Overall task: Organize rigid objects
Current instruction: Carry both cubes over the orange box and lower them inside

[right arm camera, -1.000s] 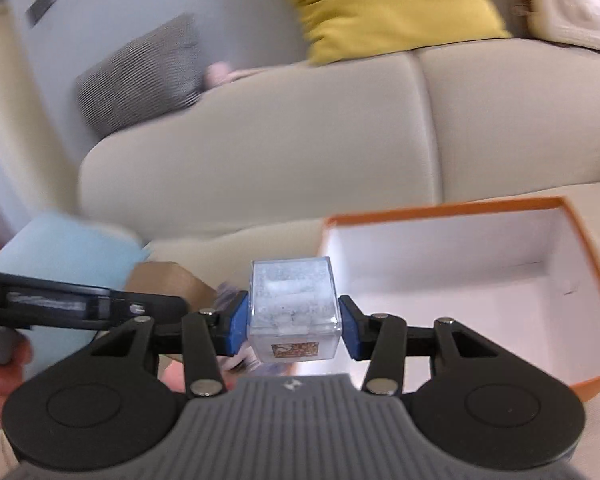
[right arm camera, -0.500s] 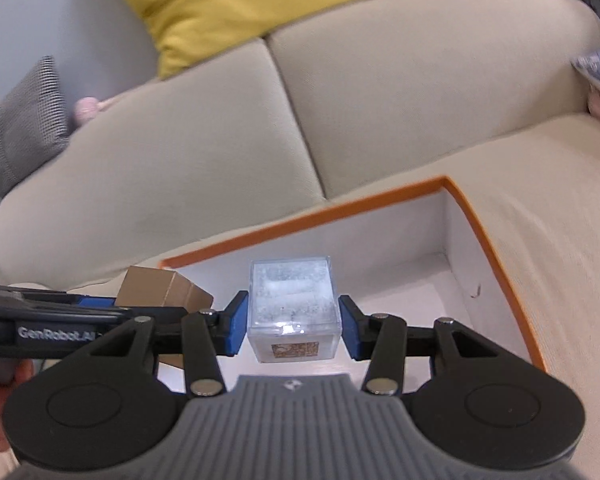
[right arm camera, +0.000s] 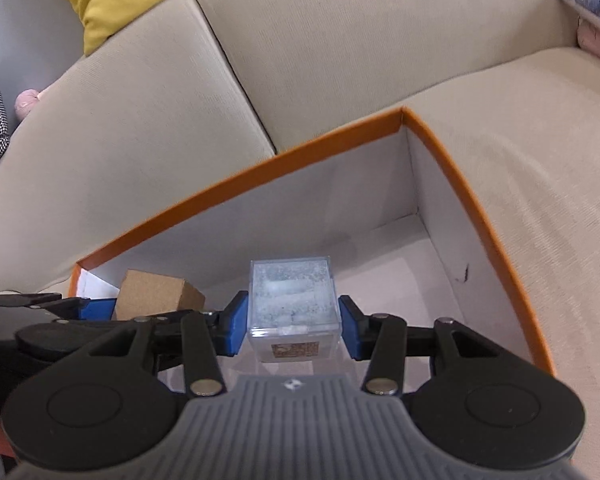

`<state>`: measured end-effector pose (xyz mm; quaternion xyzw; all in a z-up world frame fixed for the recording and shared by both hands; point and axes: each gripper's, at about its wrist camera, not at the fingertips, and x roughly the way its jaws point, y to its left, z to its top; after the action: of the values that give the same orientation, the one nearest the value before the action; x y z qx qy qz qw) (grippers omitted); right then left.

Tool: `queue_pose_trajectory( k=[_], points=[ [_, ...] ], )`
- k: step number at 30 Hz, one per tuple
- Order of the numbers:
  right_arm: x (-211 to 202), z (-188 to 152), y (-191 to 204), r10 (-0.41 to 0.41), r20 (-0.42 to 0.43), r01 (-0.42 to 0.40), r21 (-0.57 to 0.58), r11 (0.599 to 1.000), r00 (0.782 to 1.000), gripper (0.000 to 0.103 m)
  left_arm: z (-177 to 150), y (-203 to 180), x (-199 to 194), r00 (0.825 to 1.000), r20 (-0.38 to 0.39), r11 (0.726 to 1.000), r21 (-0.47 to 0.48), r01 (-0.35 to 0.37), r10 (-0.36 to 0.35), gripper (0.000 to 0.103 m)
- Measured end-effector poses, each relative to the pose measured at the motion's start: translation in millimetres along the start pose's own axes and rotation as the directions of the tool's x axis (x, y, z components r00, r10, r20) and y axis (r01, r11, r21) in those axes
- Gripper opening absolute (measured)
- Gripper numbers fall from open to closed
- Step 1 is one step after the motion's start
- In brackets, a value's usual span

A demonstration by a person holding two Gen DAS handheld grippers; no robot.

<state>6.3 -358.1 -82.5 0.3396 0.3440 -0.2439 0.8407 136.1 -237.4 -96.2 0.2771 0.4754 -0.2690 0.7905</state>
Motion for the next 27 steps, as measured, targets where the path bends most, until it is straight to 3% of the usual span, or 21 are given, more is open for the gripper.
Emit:
queue_pose_trajectory(
  k=[9,14,19,23,27],
  points=[
    [13,-5,3,-0.003,-0.027,0.002,-0.026,1.000,1.000,0.048,-6,-3,15,0.999,-0.034,0.999,0.026,-0.037,0.037,0.073],
    [12,-8,0,0.001,-0.037,-0.002,-0.023,1.000,0.999,0.048,-14,-2,7,0.999,0.014,0.998,0.049,-0.030,0.029,0.076],
    [9,-8,3,-0.005,-0.033,0.004,-0.023,1.000,0.999,0.048,-19,10,-15,0.998,0.053,0.999,0.034,0.039,-0.041,0.080],
    [6,-8,5,-0.004,-0.034,0.003,-0.026,1.000,0.999,0.048,-29,39,-48,0.986,0.108,0.992,-0.015,0.128,-0.126,0.080],
    [8,-8,14,-0.004,-0.043,0.003,-0.036,0.999,0.999,0.049,-47,72,-80,0.976,0.178,0.986,-0.093,0.141,-0.122,0.081]
  ],
)
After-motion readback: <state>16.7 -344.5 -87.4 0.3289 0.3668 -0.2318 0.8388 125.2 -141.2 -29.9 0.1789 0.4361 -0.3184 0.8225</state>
